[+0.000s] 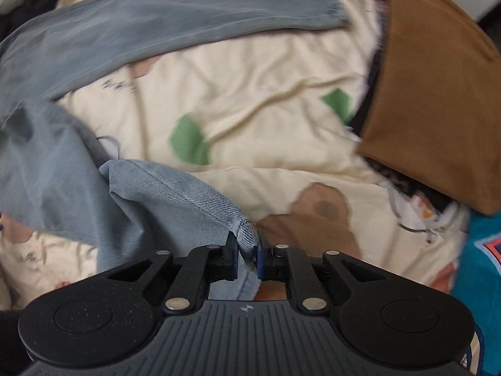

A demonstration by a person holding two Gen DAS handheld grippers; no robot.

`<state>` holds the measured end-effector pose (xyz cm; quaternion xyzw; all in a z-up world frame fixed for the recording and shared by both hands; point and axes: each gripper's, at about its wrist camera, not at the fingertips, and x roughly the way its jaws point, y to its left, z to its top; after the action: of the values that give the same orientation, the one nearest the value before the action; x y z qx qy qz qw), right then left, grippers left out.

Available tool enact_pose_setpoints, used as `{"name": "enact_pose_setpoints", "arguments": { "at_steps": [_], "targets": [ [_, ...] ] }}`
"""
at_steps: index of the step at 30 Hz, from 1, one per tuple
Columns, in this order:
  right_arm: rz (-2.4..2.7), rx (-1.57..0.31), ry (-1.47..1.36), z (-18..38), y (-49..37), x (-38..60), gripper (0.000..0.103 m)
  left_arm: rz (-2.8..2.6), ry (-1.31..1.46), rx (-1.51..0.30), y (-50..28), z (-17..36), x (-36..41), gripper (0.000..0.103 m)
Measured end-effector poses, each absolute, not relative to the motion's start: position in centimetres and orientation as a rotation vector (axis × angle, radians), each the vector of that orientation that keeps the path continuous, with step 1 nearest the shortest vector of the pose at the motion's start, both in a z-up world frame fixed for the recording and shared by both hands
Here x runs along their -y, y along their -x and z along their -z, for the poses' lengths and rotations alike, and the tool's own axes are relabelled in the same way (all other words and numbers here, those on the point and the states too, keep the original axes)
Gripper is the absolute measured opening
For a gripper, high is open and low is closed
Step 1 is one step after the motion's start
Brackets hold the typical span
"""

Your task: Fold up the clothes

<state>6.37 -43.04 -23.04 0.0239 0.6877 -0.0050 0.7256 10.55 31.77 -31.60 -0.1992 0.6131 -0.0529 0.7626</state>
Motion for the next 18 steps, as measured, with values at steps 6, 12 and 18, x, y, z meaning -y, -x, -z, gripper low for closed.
{"name": "enact_pose_setpoints", "arguments": {
  "at_steps": [6,12,18],
  "targets": [
    [0.118,-1.491,-0.092,23.9,-7.0,47.0,0.008,0.098,0.451,-1.325,-12.0,32.8,-31.4,0.052],
    [0.192,-1.471,-0.070,26.2,-8.2,49.3,0.008,0.091,0.429,-1.318,-12.5,32.7,-31.0,0.054],
    [0.261,-1.384,-0.114,28.0,-7.7,50.3,0.027,0.081,0.426,-1.310,-12.1,32.4,-31.4,0.054]
  ]
}}
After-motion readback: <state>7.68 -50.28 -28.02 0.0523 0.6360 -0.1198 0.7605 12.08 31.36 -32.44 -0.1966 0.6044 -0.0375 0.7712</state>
